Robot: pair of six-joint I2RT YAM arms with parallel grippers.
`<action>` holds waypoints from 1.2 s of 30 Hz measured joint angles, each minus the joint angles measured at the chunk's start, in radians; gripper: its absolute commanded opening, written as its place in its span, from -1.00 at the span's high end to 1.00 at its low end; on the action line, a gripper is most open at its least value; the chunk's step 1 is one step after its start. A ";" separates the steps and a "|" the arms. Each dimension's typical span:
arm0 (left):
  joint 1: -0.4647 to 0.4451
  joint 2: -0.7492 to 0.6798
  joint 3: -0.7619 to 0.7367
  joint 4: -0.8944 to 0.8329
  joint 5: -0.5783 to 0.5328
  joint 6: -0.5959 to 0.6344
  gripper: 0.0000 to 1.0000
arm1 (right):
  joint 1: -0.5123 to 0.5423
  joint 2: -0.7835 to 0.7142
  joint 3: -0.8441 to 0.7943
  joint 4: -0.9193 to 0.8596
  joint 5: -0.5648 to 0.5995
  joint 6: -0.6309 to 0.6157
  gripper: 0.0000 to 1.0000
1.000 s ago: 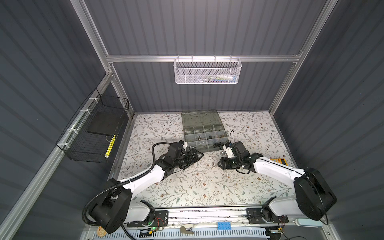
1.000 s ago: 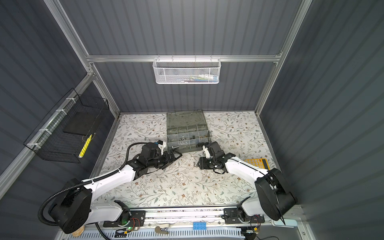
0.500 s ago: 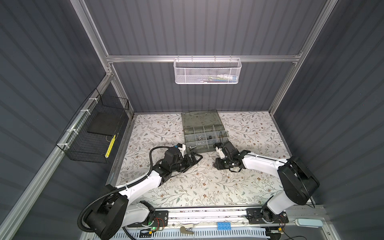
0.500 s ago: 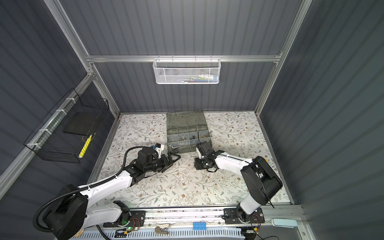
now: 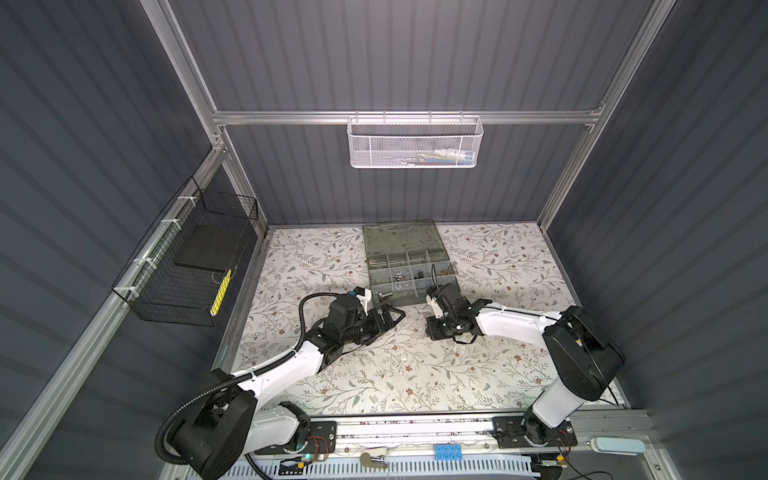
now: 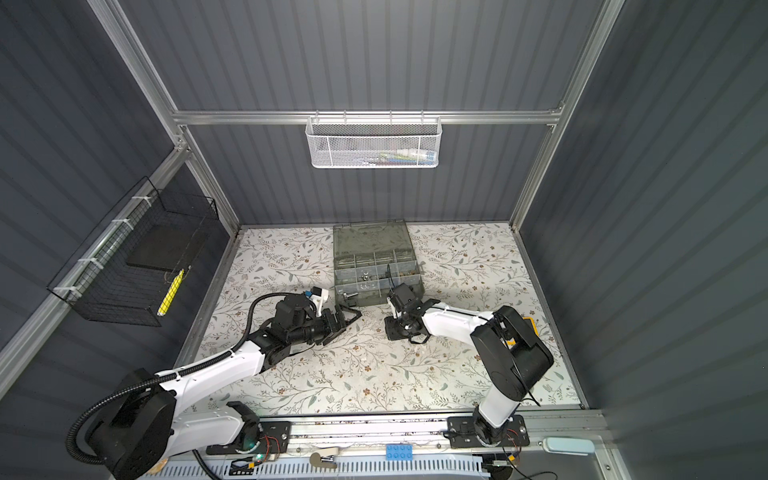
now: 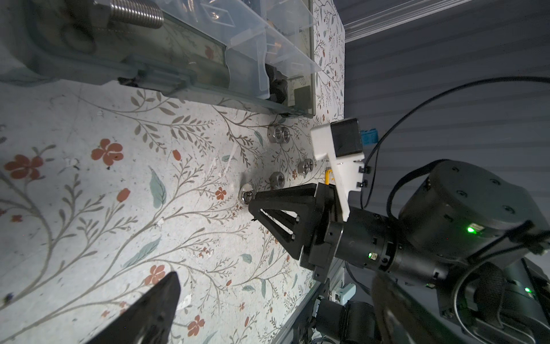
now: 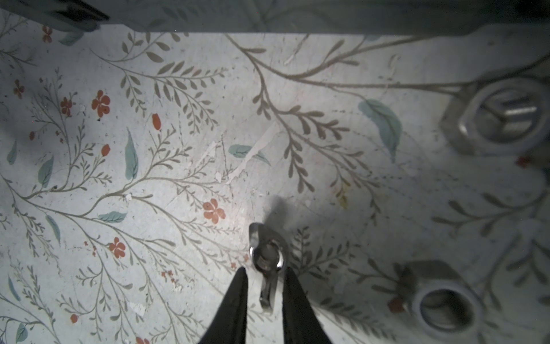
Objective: Sort the screws and nuts into containers
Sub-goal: 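Close the right gripper on the loose silver wing nut, then carry the wing nut with the right gripper into the wing-nut compartment and release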
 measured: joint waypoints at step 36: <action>0.000 0.000 0.006 -0.024 0.000 0.000 -1.00 | 0.005 -0.023 0.018 -0.026 -0.019 0.008 0.87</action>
